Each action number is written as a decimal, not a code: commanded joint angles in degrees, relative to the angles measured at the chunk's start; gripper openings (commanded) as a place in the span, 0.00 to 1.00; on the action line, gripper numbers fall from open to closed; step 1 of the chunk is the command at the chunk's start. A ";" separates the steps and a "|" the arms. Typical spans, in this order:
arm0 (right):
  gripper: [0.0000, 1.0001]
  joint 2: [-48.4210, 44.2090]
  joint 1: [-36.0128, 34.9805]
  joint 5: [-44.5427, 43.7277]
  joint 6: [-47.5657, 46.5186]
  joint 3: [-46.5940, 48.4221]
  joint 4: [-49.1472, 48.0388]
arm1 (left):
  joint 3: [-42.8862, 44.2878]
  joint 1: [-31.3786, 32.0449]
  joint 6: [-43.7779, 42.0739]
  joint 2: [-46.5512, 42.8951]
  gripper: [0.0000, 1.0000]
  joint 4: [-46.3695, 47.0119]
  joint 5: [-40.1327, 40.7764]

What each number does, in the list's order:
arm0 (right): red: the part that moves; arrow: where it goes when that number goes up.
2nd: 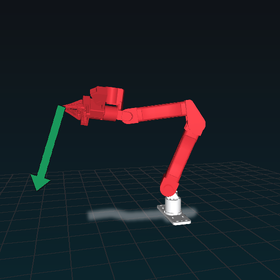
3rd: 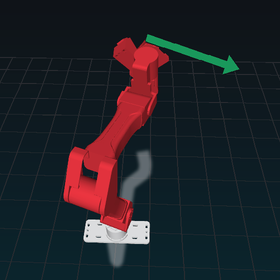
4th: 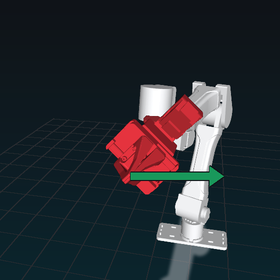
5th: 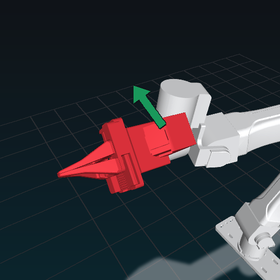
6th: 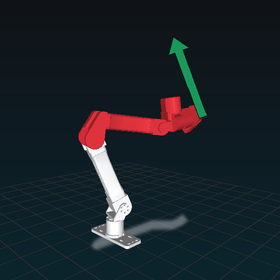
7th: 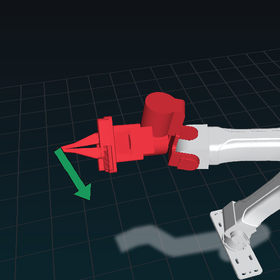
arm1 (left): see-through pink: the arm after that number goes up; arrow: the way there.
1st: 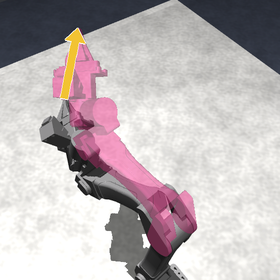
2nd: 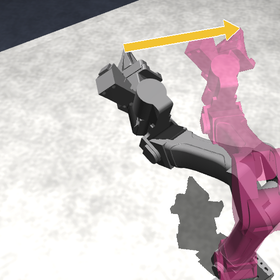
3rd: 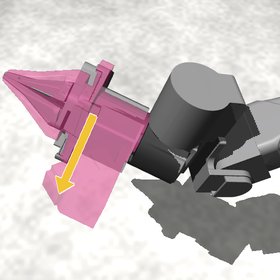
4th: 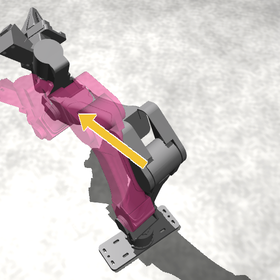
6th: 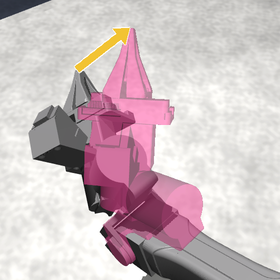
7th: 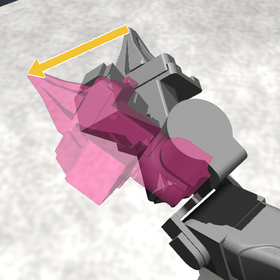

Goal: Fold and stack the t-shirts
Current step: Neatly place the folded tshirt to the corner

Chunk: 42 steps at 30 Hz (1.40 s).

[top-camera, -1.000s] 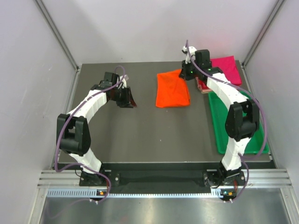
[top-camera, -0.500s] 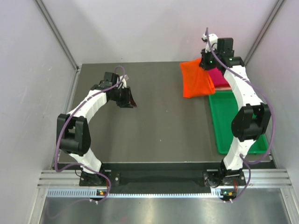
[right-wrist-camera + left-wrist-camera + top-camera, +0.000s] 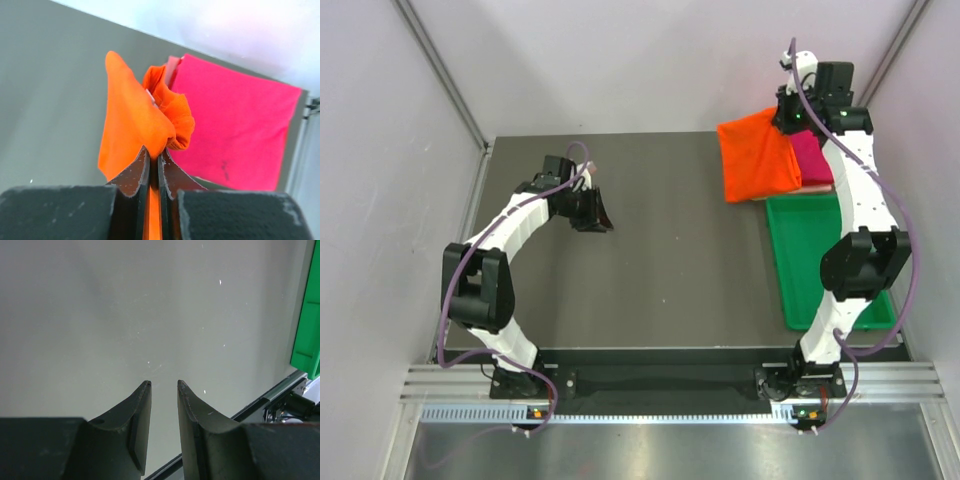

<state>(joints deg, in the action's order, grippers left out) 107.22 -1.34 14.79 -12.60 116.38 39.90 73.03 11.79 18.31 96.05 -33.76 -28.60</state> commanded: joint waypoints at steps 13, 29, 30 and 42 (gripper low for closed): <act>0.00 5.36 5.56 -0.98 -3.39 10.18 0.09 | -0.53 0.42 -0.11 0.01 0.33 2.47 -2.25; 0.00 15.30 9.34 -2.39 -8.23 22.40 -0.44 | 0.27 0.51 0.06 2.30 0.33 2.29 -3.04; 0.00 15.65 9.52 -2.65 -9.27 22.75 -0.44 | 0.18 0.51 0.06 2.21 0.33 2.38 -2.87; 0.00 23.12 10.05 -5.72 -9.29 25.21 -7.99 | 0.09 0.51 0.15 2.56 0.33 2.64 -2.69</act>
<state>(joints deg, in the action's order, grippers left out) 128.99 7.97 11.38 -21.89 139.20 38.54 72.62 12.12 18.33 98.65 -33.41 -30.24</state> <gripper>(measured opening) 0.027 0.326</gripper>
